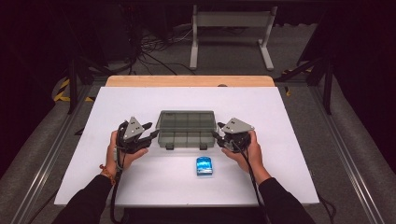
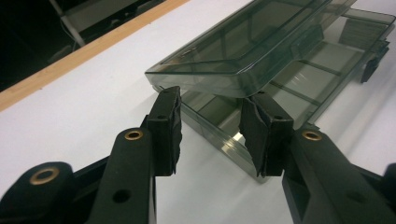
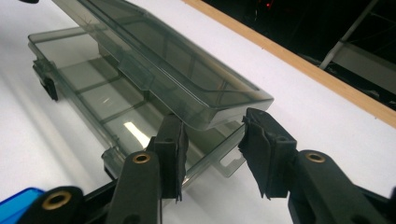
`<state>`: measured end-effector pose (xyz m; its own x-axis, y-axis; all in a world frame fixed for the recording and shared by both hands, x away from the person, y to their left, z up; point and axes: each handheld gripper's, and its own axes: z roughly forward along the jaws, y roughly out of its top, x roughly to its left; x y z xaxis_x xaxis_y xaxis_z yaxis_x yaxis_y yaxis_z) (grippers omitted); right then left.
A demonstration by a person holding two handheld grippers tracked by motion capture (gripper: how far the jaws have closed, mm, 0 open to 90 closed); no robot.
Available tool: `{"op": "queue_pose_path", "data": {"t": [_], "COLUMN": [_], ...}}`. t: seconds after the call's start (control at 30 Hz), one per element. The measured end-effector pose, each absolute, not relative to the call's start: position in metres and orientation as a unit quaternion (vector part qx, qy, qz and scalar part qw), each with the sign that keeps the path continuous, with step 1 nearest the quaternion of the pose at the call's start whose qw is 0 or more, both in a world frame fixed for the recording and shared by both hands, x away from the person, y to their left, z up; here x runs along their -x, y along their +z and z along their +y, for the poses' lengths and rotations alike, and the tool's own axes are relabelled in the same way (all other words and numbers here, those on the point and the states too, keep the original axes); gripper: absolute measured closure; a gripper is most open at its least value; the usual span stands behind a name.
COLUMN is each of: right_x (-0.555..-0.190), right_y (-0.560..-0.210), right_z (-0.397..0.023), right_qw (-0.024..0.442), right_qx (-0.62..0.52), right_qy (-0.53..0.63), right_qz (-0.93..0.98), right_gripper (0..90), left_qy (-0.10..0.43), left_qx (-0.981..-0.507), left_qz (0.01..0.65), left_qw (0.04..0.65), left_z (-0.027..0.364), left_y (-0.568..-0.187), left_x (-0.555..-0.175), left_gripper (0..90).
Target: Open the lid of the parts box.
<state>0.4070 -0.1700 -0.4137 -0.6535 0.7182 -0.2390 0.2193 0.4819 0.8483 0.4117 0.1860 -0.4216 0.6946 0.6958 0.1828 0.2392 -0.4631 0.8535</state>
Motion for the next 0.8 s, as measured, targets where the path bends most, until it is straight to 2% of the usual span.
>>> {"op": "queue_pose_path", "data": {"t": [0.43,0.8], "right_x": [-0.4069,-0.4060], "right_y": [-0.4072,-0.4072], "right_z": [-0.1685,-0.1673], "right_qw": [0.318,0.320], "right_qx": [-0.274,-0.273], "right_qy": [0.419,0.417], "right_qz": [0.805,0.806], "right_gripper": [69.4,69.8], "left_qy": [0.278,0.279], "left_qx": [-0.809,-0.811], "left_qz": [0.288,0.279], "left_qw": [0.431,0.432], "left_z": [0.1857,0.1823], "left_y": [-0.4159,-0.4142], "left_x": [-0.4165,-0.4172], "left_gripper": [58.1,61.2]}}
